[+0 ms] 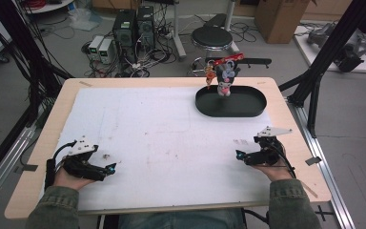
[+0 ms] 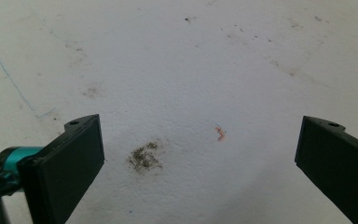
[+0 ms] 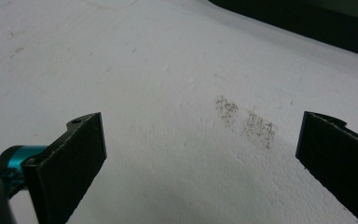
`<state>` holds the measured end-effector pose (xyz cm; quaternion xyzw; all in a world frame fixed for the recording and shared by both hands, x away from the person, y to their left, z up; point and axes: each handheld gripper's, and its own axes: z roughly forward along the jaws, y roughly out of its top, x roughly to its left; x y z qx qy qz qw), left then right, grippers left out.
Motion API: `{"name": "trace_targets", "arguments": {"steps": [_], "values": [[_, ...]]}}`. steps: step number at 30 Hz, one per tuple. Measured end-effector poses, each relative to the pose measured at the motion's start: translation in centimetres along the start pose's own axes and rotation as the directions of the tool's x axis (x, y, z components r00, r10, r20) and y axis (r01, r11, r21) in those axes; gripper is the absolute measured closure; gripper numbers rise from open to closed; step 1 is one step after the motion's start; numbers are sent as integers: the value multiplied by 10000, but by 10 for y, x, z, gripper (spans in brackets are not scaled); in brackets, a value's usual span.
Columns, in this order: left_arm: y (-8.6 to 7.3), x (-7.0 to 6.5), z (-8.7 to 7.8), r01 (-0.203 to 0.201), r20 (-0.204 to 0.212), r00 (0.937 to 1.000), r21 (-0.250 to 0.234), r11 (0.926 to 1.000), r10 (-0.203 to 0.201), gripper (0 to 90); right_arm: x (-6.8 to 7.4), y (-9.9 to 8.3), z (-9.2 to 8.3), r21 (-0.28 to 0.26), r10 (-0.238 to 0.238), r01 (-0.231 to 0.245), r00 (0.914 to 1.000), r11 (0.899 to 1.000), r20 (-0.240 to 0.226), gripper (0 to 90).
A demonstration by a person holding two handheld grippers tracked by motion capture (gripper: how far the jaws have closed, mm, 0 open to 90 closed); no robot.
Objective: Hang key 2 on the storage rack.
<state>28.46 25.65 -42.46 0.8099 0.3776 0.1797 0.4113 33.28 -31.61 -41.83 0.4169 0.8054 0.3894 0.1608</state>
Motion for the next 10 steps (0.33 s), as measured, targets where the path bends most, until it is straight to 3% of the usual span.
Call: {"name": "trace_targets", "arguments": {"steps": [10], "values": [[0,1,0,-18,78,10000,29,10000,17,17,-1,-7,0,123,-48,49,9999,9999,-120,5]]}}
